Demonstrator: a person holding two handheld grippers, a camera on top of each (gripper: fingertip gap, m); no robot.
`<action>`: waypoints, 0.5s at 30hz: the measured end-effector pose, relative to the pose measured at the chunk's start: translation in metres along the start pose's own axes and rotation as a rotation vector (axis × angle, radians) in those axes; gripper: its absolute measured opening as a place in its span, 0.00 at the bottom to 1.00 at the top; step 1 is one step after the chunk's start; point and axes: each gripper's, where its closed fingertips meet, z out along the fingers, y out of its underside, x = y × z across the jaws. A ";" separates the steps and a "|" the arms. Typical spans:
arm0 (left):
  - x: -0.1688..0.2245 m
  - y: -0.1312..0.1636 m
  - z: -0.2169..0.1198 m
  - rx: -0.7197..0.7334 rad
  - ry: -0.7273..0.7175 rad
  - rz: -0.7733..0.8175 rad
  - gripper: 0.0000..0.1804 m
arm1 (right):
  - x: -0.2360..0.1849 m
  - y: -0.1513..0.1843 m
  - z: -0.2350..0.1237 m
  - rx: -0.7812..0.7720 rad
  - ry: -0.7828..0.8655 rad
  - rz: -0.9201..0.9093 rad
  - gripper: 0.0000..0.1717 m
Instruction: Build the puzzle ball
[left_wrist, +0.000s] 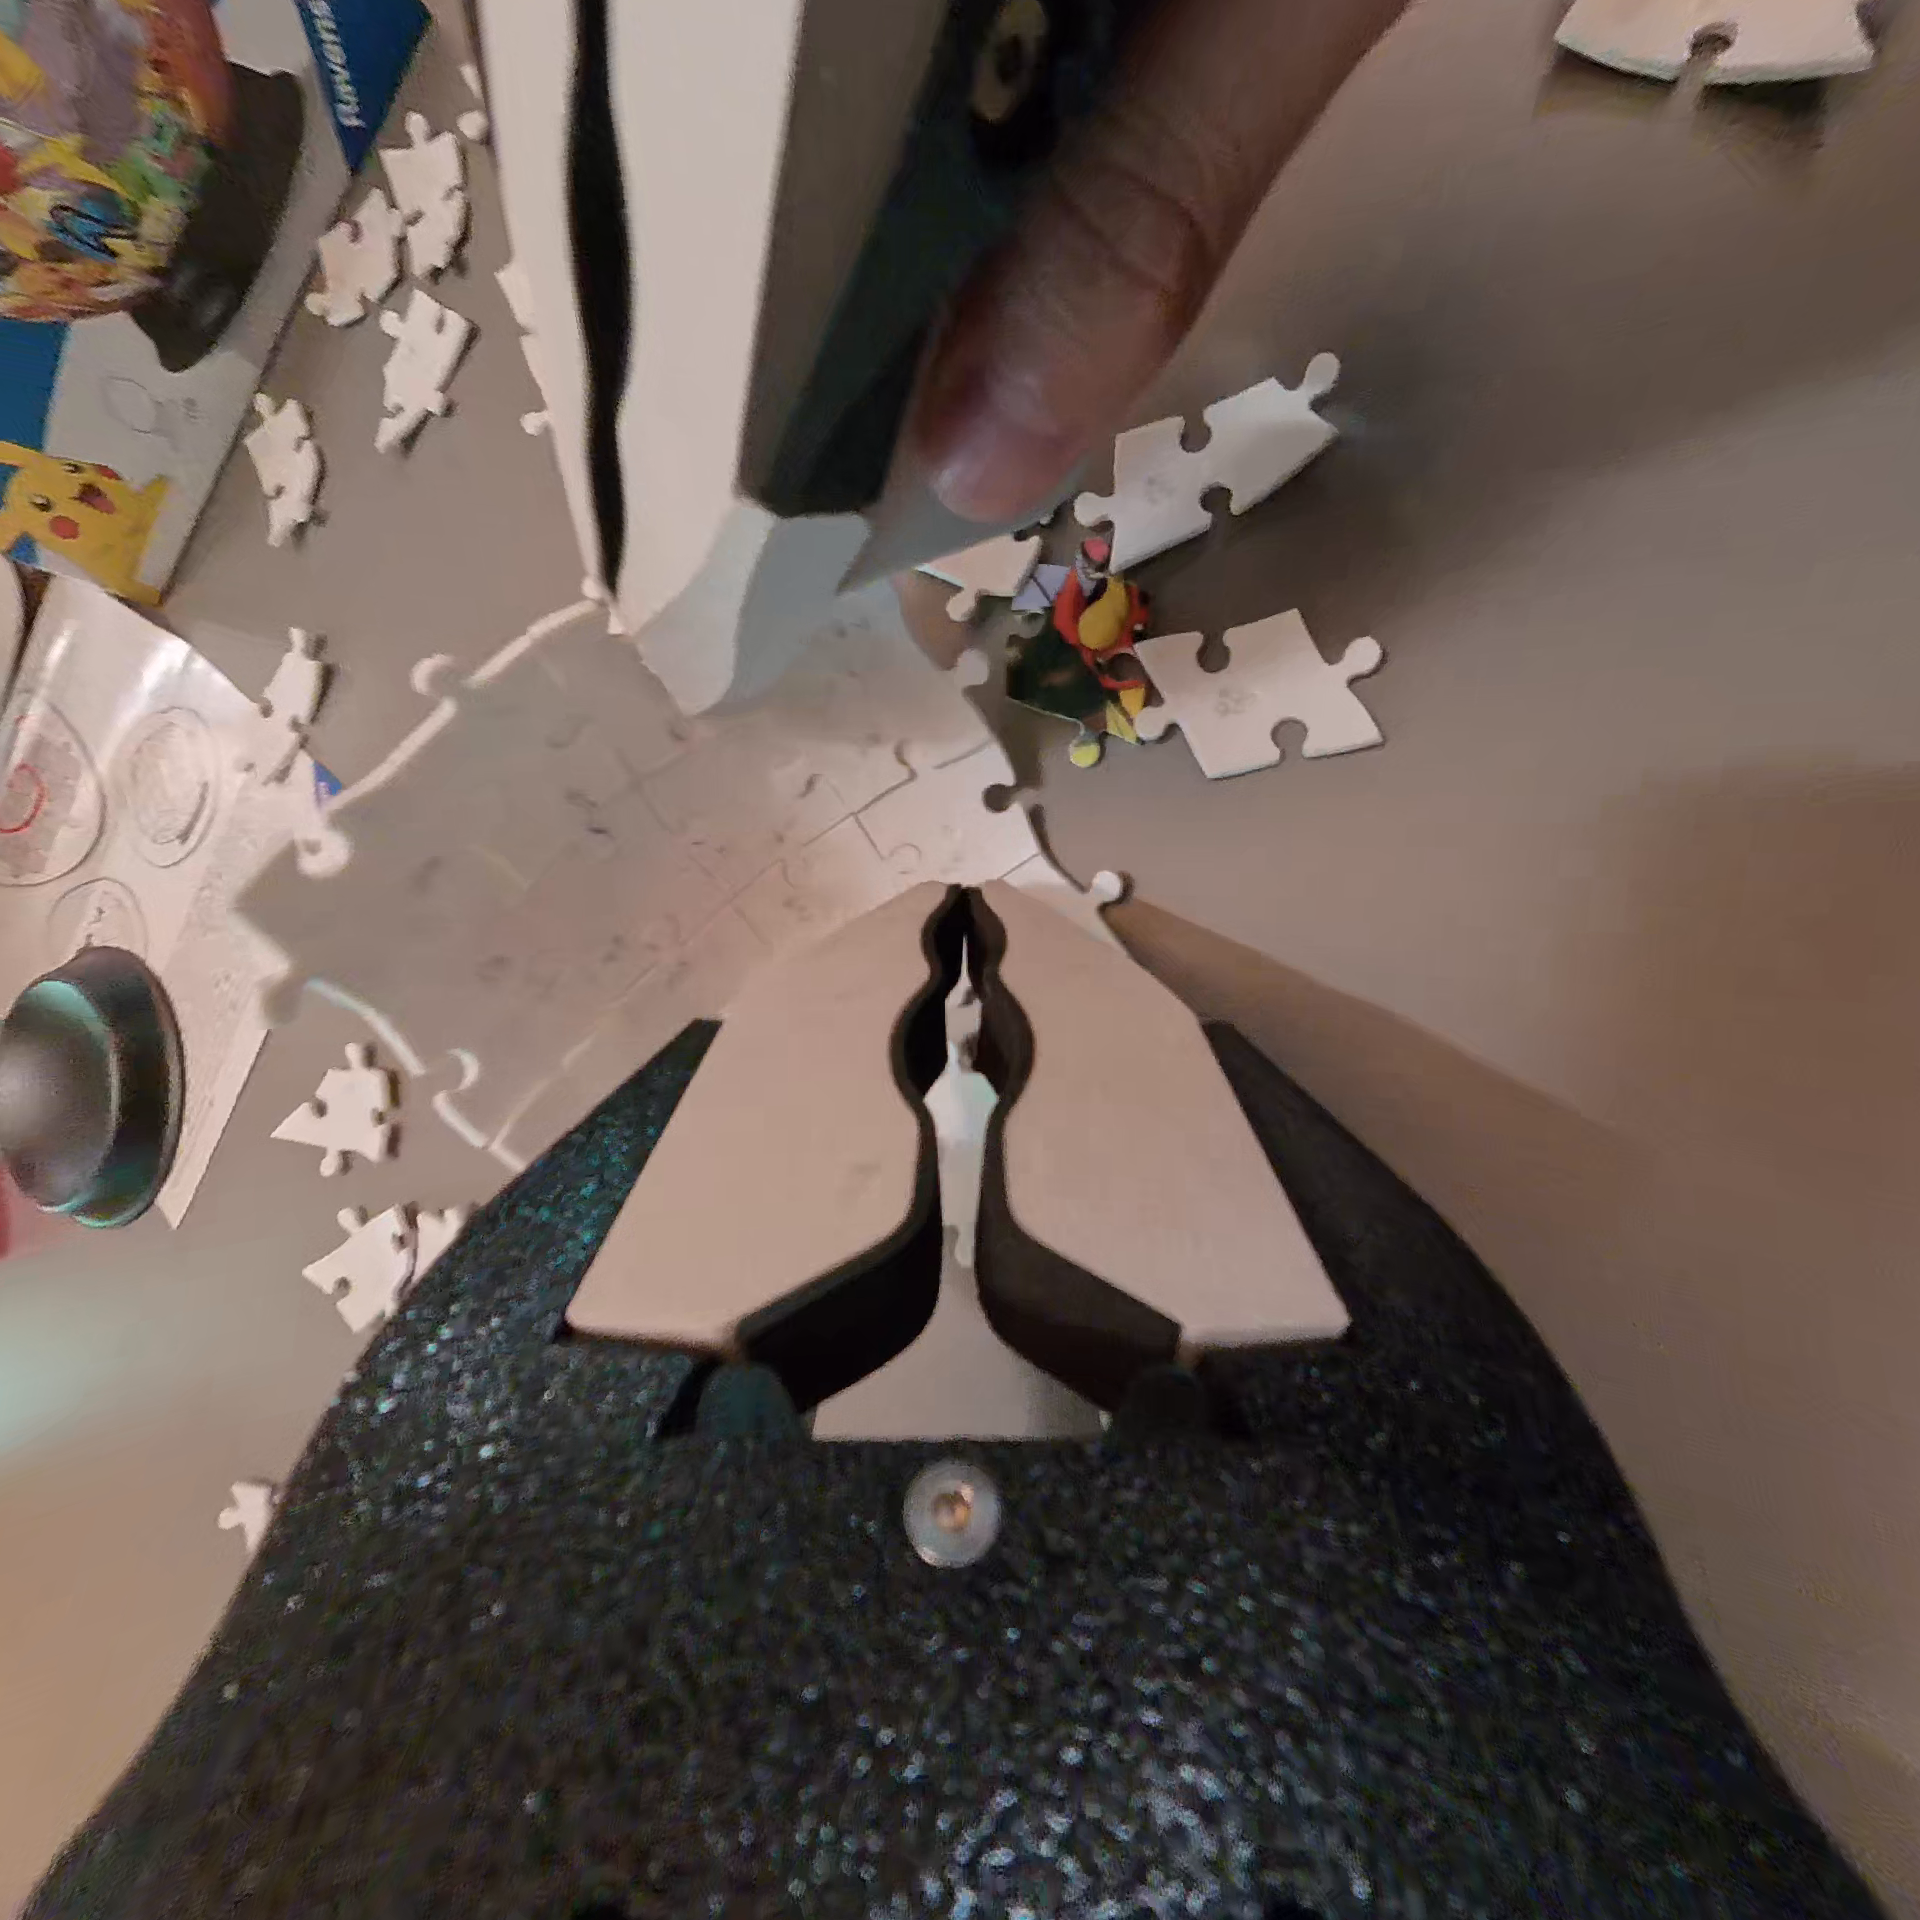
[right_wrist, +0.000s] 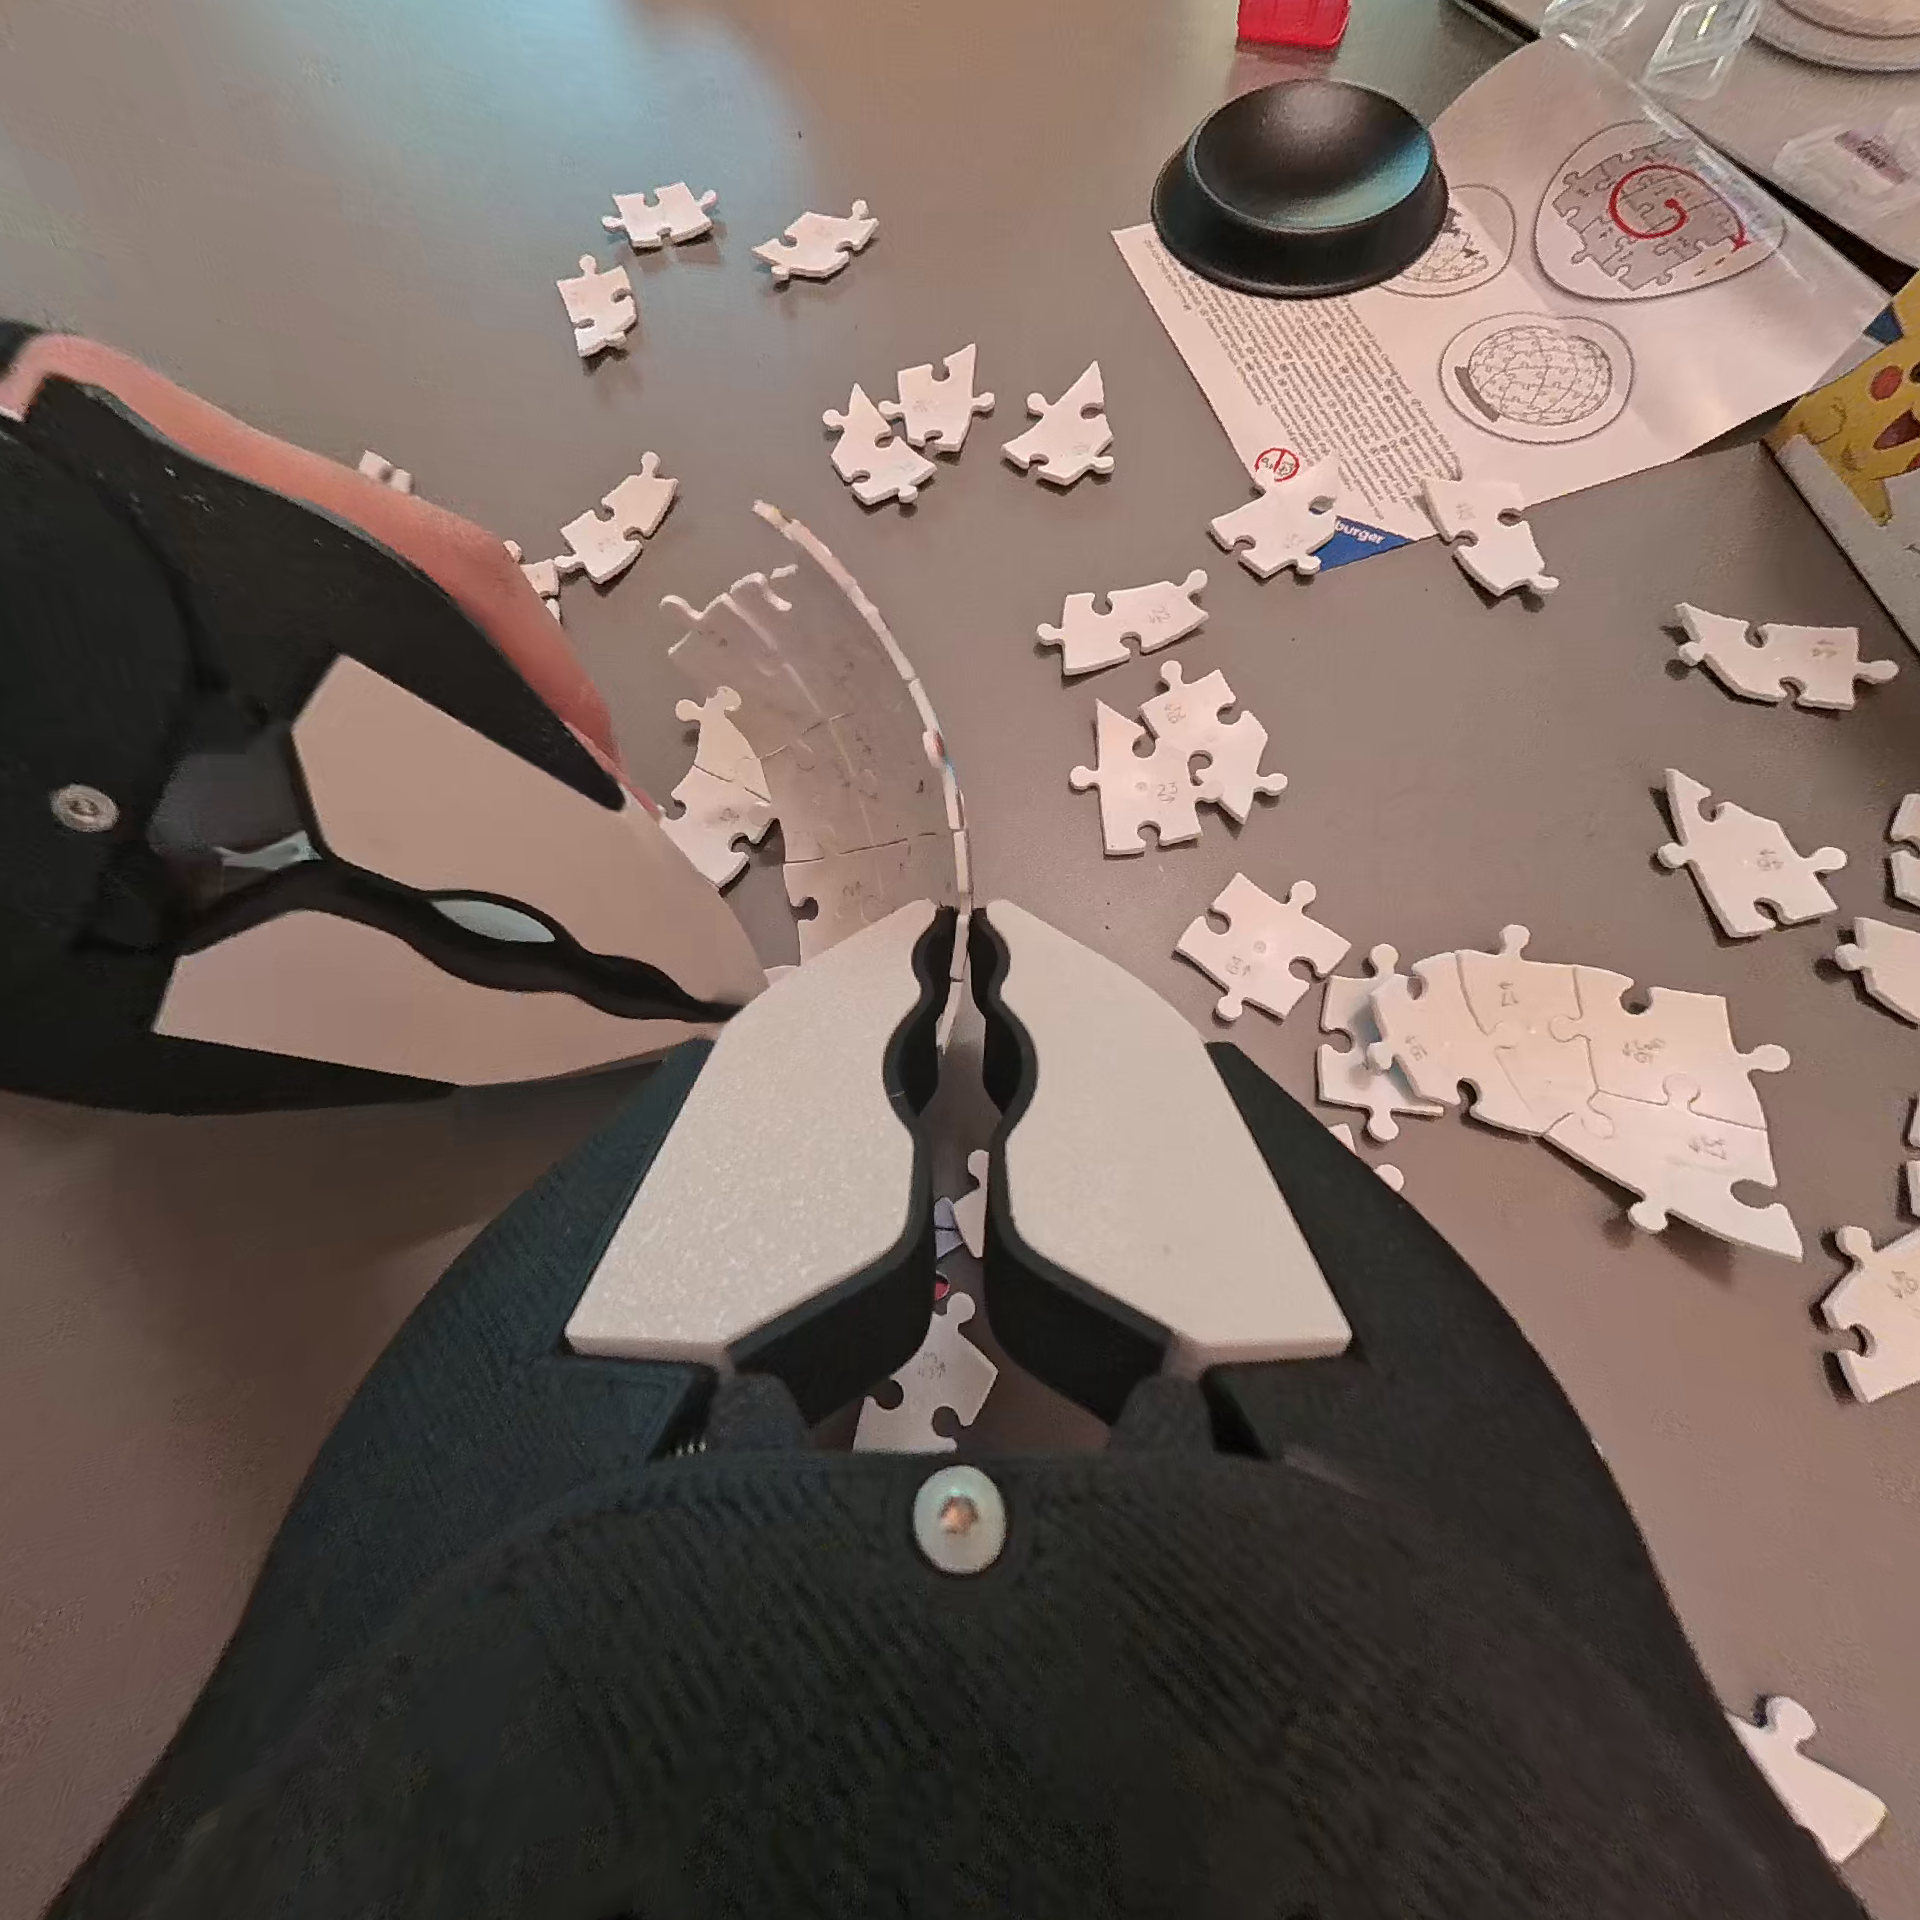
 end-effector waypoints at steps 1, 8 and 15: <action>0.001 0.002 0.003 -0.018 0.002 0.006 0.00 | 0.000 0.000 0.000 -0.001 0.001 0.001 0.02; 0.001 0.006 0.008 -0.088 0.007 0.036 0.00 | 0.001 0.001 0.001 -0.007 0.005 0.002 0.02; 0.002 0.006 0.008 -0.163 0.085 0.092 0.00 | 0.003 0.002 0.003 -0.012 0.013 0.012 0.02</action>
